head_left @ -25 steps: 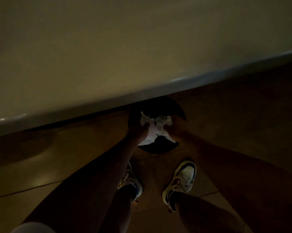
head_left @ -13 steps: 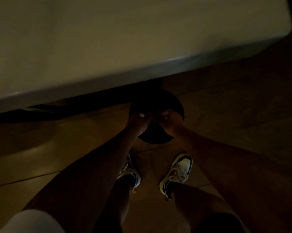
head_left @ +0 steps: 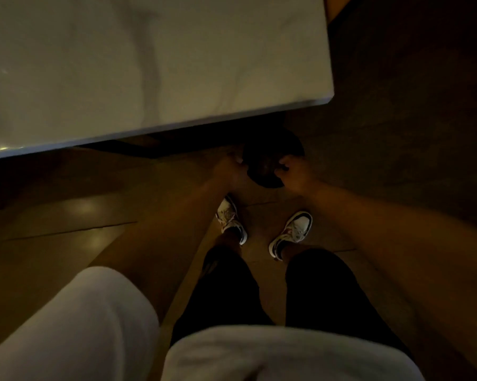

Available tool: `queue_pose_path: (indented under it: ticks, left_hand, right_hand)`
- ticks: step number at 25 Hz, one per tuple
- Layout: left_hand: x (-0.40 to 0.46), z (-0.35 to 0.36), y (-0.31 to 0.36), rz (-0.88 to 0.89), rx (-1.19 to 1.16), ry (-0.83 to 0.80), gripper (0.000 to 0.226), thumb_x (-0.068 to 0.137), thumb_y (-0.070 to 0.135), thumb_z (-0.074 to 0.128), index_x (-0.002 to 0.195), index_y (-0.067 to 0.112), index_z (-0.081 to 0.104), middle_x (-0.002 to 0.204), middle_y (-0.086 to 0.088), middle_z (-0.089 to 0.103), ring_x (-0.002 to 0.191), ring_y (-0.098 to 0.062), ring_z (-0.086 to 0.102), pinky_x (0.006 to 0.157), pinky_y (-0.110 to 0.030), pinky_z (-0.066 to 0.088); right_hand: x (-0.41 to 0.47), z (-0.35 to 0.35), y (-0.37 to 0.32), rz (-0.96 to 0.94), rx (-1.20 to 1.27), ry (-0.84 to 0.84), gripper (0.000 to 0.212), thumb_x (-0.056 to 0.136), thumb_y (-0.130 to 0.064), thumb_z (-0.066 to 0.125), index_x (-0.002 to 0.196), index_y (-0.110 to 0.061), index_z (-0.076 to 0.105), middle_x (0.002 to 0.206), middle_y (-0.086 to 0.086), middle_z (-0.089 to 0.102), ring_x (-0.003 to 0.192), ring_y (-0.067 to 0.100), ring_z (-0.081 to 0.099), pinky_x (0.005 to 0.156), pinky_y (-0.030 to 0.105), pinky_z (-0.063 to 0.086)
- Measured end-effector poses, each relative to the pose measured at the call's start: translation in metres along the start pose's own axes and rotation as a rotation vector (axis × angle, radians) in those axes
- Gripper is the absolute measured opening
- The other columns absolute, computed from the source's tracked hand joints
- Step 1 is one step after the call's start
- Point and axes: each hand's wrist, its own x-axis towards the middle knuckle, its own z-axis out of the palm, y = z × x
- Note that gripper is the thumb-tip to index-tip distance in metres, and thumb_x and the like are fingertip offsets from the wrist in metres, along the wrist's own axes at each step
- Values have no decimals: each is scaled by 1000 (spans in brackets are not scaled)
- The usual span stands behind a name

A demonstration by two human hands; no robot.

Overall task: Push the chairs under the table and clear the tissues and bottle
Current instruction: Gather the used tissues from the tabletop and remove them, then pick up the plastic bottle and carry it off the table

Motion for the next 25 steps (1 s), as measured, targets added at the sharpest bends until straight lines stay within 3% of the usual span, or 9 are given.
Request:
queue_pose_path:
  ticks: [4, 6, 9, 13, 16, 18, 23, 25]
  left_hand:
    - [-72, -47, 19, 130, -1, 12, 26, 100, 14, 51, 113, -1, 66, 119, -21, 65, 115, -36, 60, 92, -41, 47]
    - [-91, -60, 14, 121, -47, 59, 20, 98, 16, 51, 92, 5, 67, 99, -21, 67, 98, -35, 63, 80, -38, 46]
    - [-114, -86, 14, 83, -223, 125, 12, 95, 17, 55, 87, 11, 62, 84, -11, 61, 81, -26, 57, 72, -36, 44]
    - [-128, -120, 12, 65, -311, 192, 27, 94, 14, 58, 69, 17, 50, 77, -16, 52, 74, -26, 50, 66, -37, 39]
    - [-136, -162, 17, 39, -382, 252, 15, 95, 21, 59, 87, 8, 60, 77, -14, 56, 73, -28, 54, 64, -36, 43]
    - [-133, -194, 18, 31, -433, 335, 19, 92, 26, 63, 102, 10, 65, 88, -15, 65, 80, -33, 63, 69, -39, 52]
    - [-94, -279, 4, 40, -458, 392, 20, 86, 24, 67, 100, 10, 66, 109, -29, 68, 86, -38, 66, 88, -54, 55]
    - [-72, -325, 0, 45, -469, 408, 21, 85, 24, 67, 101, 11, 66, 113, -28, 67, 100, -43, 66, 89, -52, 55]
  right_hand:
    - [-62, -42, -52, -75, -33, 15, 41, 96, -28, 58, 131, -7, 55, 134, 15, 57, 121, 32, 55, 98, 37, 44]
    - [-81, -57, -72, -129, -107, 29, 40, 96, -29, 58, 129, -7, 56, 132, 16, 57, 119, 33, 55, 94, 34, 44]
    - [-101, -76, -107, -195, -187, 15, 37, 96, -29, 57, 127, -7, 57, 132, 16, 56, 117, 32, 56, 87, 31, 41]
    - [-119, -96, -161, -310, -214, -7, 34, 98, -29, 54, 125, -8, 56, 130, 15, 57, 114, 29, 56, 88, 32, 44]
    - [-124, -107, -210, -393, -203, 10, 35, 97, -27, 54, 126, -8, 56, 130, 14, 58, 113, 28, 57, 90, 32, 47]
    - [-122, -111, -245, -439, -217, 30, 38, 95, -25, 56, 129, -9, 56, 131, 14, 58, 116, 28, 56, 93, 31, 46]
    - [-88, -107, -331, -496, -248, 92, 37, 93, -25, 58, 126, -8, 58, 130, 14, 59, 118, 29, 55, 97, 34, 45]
    - [-66, -101, -377, -504, -262, 120, 36, 94, -25, 58, 125, -7, 58, 131, 16, 59, 120, 30, 54, 97, 32, 42]
